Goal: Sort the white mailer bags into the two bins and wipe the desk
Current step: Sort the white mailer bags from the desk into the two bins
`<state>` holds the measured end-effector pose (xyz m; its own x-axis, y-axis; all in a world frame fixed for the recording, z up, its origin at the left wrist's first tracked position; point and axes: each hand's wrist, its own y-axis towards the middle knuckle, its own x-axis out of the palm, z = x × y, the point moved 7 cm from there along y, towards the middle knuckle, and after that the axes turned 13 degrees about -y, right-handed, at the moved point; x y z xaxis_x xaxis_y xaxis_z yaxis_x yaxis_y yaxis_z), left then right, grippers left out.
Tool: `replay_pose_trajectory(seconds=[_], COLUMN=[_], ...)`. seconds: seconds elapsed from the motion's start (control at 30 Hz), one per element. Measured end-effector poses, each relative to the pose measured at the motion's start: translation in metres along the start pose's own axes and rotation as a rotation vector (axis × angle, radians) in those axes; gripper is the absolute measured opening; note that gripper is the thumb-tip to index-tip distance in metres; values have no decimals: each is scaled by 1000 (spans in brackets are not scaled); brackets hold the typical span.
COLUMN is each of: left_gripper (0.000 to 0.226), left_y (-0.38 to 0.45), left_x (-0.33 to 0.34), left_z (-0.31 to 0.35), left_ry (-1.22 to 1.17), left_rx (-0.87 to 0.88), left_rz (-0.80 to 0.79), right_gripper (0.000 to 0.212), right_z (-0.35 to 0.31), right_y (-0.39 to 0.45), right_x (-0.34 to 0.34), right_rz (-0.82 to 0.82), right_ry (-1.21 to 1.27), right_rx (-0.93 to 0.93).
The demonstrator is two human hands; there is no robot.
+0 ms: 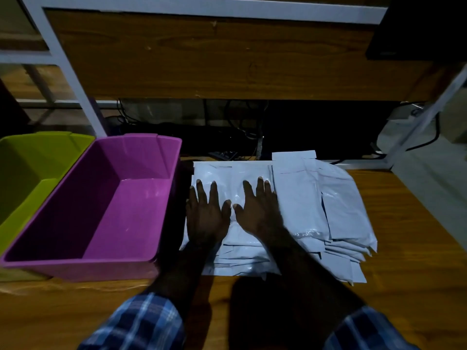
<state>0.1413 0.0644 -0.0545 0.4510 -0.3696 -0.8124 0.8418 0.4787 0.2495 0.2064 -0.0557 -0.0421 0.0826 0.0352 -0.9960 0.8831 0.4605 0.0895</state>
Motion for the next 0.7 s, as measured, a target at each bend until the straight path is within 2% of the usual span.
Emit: replay_pose_trajectory(seconds=[0.2, 0.3, 0.47, 0.7], left_gripper=[49, 48, 50, 55], left_y=[0, 3, 10, 20], left_x=[5, 5, -14, -77], left_z=[-1, -2, 9, 56], left_ry=[23, 47, 72, -30], left_rx=[53, 67, 114, 236], left_rz=[2, -7, 14, 208], right_gripper=[56, 63, 62, 67], right_z=[-5, -3, 3, 23], right_y=[-6, -11, -13, -9], right_x=[-3, -7, -32, -102], right_rz=[51, 78, 146, 366], right_ry=[113, 153, 232, 408], right_rx=[-52, -42, -39, 49])
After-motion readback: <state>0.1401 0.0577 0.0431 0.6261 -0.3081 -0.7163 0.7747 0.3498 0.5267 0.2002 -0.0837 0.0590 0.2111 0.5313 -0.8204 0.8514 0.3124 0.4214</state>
